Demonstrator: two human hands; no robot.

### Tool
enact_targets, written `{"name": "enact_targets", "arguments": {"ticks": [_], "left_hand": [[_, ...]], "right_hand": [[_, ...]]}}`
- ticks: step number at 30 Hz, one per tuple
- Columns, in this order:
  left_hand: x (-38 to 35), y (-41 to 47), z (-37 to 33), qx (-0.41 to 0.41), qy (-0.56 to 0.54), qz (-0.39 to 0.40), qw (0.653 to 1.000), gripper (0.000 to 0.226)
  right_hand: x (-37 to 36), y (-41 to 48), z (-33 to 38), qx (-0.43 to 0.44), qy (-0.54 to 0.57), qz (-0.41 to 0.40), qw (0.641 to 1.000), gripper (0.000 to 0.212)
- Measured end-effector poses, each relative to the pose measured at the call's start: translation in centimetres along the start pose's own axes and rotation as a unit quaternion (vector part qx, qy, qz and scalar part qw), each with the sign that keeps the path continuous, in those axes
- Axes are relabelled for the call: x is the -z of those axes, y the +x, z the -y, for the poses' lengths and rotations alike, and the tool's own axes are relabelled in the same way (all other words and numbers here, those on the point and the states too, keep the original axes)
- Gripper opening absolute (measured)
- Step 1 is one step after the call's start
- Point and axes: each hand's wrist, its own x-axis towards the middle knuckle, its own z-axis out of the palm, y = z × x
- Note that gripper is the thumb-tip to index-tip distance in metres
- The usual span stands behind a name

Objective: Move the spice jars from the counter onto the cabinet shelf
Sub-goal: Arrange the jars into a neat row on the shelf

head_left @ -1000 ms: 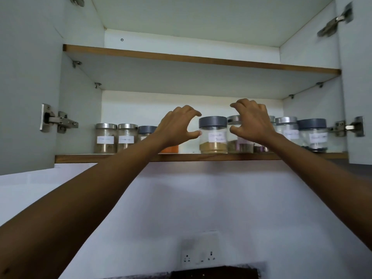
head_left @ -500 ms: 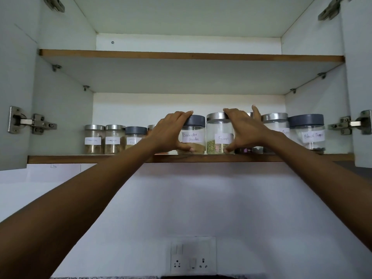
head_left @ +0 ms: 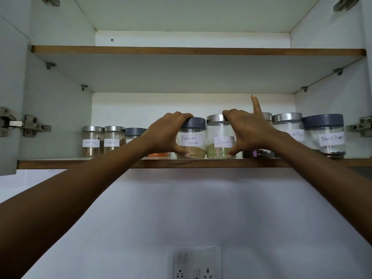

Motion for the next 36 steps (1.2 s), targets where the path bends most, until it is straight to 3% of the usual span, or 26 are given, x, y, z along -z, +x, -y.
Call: {"name": "enact_targets", "arguments": {"ticks": [14,22,25,36], "left_hand": [[-3.6,1.2,5.6,0.036,-0.009,0.071,0.997,0.106],[-5.7,2.4,6.9,0.054,0.003,0.097,0.994,0.106],[-5.9,2.9,7.0,0.052,0.04,0.111,0.992,0.103],[-7.6,4.3,8.0,0.03,0.159,0.125,0.979,0.098]], "right_hand": [[-4.6,5.1,2.8,-0.002,-0.007,0.018,1.0,0.101],[-7.7,7.8,3.1,-0.014,0.042,0.053,0.998,0.091],[-8.5,8.5,3.0,-0.03,0.067,0.07,0.995,0.088],[-11.3,11.0,2.7,-0.016,-0.009,0.101,0.995,0.088]]}}
